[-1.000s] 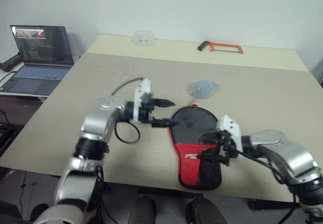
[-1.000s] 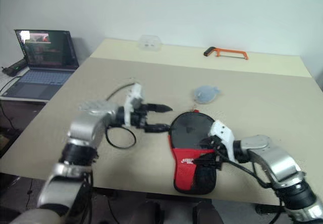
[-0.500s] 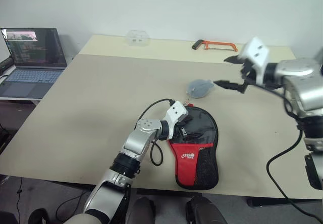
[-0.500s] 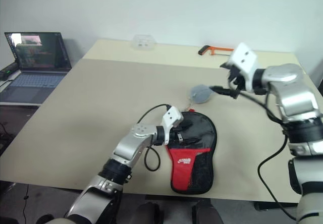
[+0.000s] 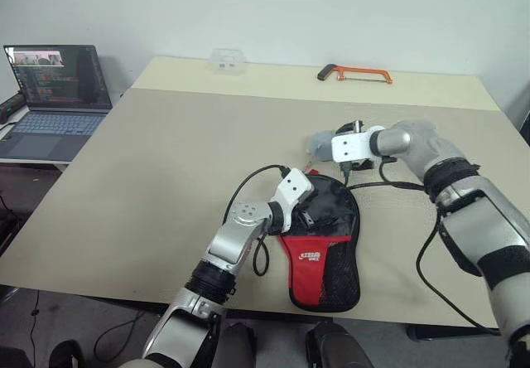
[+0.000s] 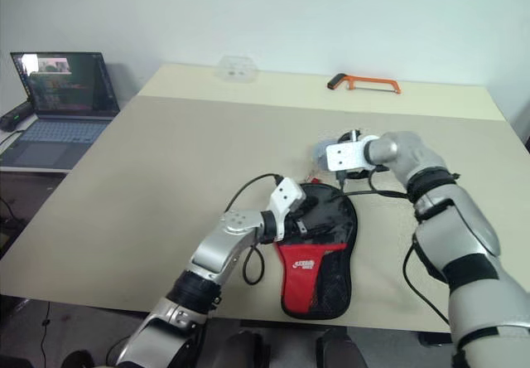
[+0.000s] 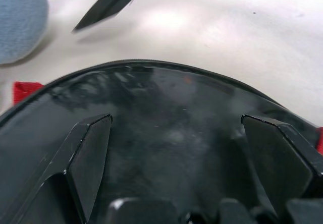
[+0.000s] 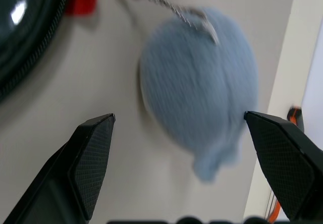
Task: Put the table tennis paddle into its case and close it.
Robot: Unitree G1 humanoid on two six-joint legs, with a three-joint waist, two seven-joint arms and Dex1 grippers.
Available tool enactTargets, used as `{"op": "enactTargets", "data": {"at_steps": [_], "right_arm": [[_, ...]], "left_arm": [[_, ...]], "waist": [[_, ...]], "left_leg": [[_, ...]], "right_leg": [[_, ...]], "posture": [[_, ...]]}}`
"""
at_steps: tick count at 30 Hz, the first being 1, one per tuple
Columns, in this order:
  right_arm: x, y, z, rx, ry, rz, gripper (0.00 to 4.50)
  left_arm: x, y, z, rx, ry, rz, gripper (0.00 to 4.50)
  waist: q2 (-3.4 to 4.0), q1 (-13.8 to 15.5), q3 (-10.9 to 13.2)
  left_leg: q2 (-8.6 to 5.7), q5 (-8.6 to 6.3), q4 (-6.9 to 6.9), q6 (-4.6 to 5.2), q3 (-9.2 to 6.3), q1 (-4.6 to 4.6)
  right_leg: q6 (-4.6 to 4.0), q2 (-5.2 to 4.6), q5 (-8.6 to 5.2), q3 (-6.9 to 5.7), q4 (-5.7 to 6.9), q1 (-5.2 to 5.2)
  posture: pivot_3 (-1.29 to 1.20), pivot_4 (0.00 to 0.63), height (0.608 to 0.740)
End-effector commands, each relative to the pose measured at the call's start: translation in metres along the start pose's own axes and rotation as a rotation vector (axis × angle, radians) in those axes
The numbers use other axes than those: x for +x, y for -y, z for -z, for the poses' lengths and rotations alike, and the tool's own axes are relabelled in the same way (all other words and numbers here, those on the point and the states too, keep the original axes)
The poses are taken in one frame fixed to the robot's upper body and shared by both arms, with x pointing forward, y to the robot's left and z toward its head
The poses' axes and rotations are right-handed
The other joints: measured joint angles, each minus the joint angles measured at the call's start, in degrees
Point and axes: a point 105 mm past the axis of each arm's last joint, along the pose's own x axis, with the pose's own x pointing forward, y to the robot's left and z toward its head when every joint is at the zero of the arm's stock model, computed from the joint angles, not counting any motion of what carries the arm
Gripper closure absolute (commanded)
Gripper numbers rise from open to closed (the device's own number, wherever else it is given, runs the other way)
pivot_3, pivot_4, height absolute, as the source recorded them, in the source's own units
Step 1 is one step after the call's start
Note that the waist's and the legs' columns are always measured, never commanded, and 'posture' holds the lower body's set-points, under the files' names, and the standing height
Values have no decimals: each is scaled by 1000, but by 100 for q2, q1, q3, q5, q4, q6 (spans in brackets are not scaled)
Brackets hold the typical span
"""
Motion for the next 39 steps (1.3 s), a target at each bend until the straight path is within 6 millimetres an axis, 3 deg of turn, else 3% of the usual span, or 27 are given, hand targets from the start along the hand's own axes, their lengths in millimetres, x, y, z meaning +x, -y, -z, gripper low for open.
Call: {"op": "enactTargets", "data": {"at_steps": [1, 6, 14, 17, 26, 29, 31, 39], "right_arm": [[0, 20, -5, -56, -28, 88, 0], [9, 23, -12, -102, -58, 148, 0], [18, 15, -12, -96, -89, 168, 0], [21, 12, -13, -91, -88, 165, 608], [9, 24, 3, 10, -108, 228, 3534], [0, 30, 15, 34, -132, 261, 4104], [-6, 30, 26, 42, -158, 267, 4305], [-31, 15, 74, 75, -277, 253, 4313]], "left_arm": [[0, 7, 6, -20, -21, 0, 22], [1, 8, 11, -16, -48, -23, 22], [8, 12, -9, 7, -5, -33, 22], [8, 11, -11, 9, -2, -41, 0], [9, 9, -16, -20, 15, -53, 0], [10, 11, -11, -6, -5, -48, 0], [11, 12, -10, -9, -6, -43, 0], [16, 16, -18, -42, 21, -16, 0]], "waist": [[1, 0, 0], [4, 0, -1], [4, 4, -1], [5, 0, -1], [6, 2, 0], [7, 3, 1], [8, 1, 1], [18, 14, 8]], "left_leg": [[0, 0, 0, 0, -1, 1], [0, 0, 0, 0, -2, 2], [-3, 0, 0, 0, -2, 1], [-3, 0, -2, 0, -3, 1], [-4, 0, -2, 0, -3, -1], [-4, 0, -2, 0, -2, -1], [-4, 0, -2, 0, -1, -1], [-7, 0, -2, 0, 2, -3]], "right_leg": [[0, -1, 0, 0, 1, 0], [-1, -3, 0, 1, 3, 0], [0, -7, 0, -2, 4, 1], [0, -7, 0, -1, 3, 0], [0, -7, 0, -2, 2, 0], [0, -7, 0, -2, 2, 0], [0, -7, 0, -2, 1, 0], [0, -9, 0, -1, -1, 0]], "posture": [[0, 150, 740], [0, 150, 740], [0, 150, 740], [0, 150, 740], [0, 150, 740], [0, 150, 740], [0, 150, 740], [0, 150, 740]]}}
